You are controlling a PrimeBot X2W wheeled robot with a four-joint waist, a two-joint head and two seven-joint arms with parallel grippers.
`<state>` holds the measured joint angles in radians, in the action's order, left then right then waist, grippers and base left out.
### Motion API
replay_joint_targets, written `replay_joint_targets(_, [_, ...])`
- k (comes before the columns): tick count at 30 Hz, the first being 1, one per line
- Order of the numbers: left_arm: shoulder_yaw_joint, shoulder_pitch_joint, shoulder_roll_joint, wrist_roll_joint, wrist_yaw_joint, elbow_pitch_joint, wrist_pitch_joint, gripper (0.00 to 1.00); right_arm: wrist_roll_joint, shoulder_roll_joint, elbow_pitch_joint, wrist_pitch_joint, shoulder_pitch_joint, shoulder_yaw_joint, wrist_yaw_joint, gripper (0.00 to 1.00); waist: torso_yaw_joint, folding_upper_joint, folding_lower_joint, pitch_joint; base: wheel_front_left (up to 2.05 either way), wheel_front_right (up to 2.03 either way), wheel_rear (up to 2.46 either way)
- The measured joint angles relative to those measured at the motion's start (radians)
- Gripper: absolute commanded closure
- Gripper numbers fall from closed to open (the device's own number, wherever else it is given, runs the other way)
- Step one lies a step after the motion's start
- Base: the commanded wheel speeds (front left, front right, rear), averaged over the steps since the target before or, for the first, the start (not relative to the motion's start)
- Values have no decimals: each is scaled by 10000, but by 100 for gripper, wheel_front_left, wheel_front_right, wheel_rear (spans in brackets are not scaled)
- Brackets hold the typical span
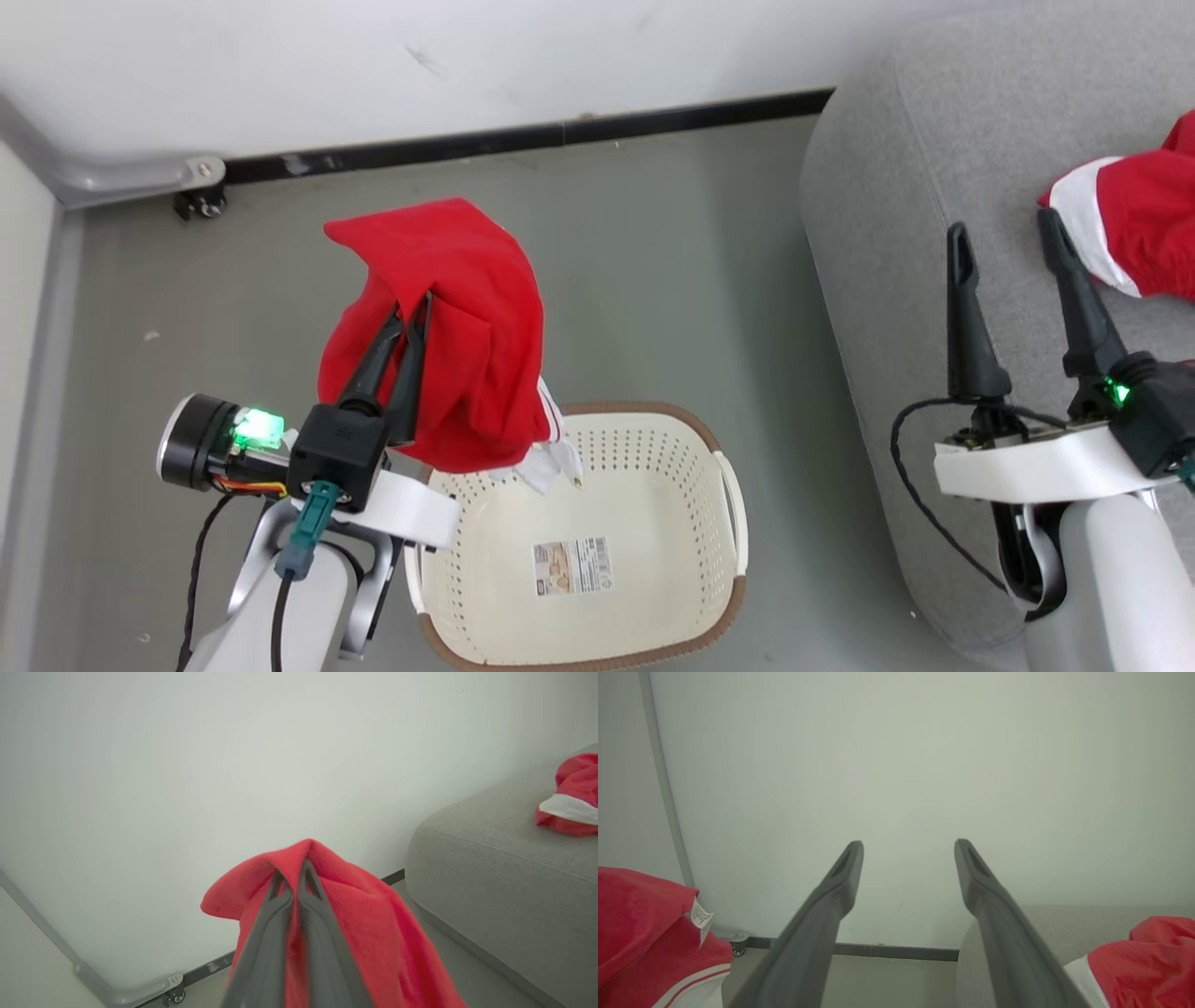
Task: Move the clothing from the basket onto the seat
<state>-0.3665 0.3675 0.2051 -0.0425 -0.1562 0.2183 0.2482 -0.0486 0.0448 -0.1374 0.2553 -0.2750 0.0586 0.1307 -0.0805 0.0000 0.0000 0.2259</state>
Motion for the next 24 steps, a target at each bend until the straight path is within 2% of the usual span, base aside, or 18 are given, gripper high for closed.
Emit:
replay_joint_targets(5, [-35, -217, -4, -174, 249, -165, 0, 100, 38, 29, -178, 0, 319, -123, 0, 0, 162, 0, 0, -512, 0, 0, 0])
replay_joint_targets(19, [-293, -627, -27, -274, 608, -692, 4, 100, -178, 272, -694, 0, 1098, -1164, 0, 0, 524, 0, 0, -1652, 0, 0, 0])
replay_joint_targets(24, [-458, -773, -63, -274, 750, -757, 44, 100, -408, 476, -926, -6, 1165, -1944, 0, 0, 672, 0, 0, -1981, 0, 0, 0])
